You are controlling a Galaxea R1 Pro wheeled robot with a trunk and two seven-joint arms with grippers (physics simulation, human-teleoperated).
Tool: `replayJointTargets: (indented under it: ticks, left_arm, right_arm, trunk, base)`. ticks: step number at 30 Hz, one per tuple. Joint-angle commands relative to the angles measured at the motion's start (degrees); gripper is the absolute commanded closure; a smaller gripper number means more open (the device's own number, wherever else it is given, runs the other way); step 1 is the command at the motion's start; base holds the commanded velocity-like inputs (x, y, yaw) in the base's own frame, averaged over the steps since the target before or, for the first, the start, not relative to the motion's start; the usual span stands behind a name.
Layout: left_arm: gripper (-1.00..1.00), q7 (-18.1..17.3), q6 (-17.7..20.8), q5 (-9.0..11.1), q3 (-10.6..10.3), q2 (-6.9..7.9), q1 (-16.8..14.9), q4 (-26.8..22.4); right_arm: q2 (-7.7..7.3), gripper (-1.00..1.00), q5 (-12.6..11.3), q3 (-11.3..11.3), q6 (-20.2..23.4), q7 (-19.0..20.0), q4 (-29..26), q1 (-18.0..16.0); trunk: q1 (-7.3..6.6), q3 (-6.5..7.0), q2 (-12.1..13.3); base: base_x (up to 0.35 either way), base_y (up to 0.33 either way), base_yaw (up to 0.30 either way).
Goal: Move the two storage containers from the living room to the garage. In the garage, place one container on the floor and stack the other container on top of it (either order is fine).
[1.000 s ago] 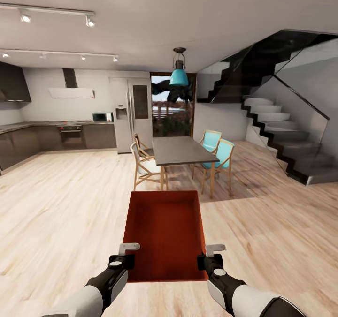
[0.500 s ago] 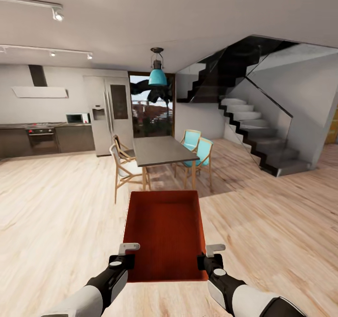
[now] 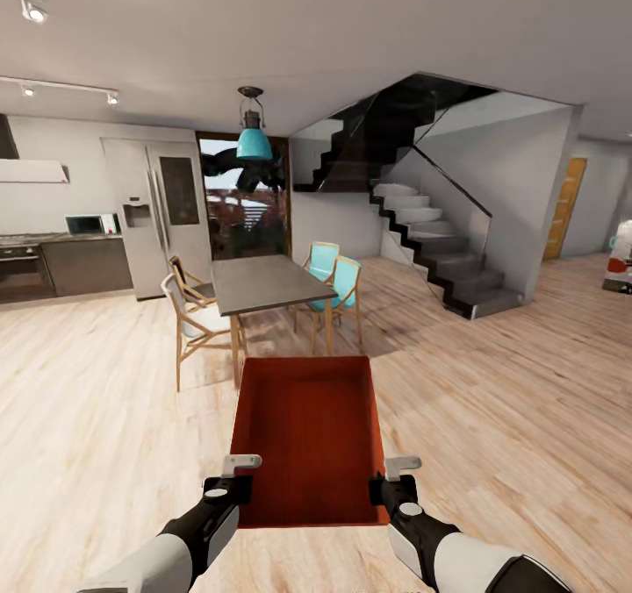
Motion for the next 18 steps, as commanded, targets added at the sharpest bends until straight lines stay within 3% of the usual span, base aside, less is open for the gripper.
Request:
replayJointTargets:
  ticks: [1,18]
  left_arm:
    - [1.00,0.07,0.21,-0.94,2.26,-0.04,-0.06,-0.57]
    - [1.00,0.07,0.21,-0.93,2.28,-0.07,-0.06,-0.64]
  right_arm:
    - [0.00,1.00,-1.59,-0.20,-0.38,-0.29,0.25,-0.03]
    - [0.00,1.00,-1.59,-0.20,-0.35,-0.29,0.25,-0.03]
  trunk:
    - [0.01,-0.08,-0.06]
    - [0.01,-0.08,-0.06]
  base:
    - [0.000,0.000,-0.283]
    - [0.000,0.000,-0.283]
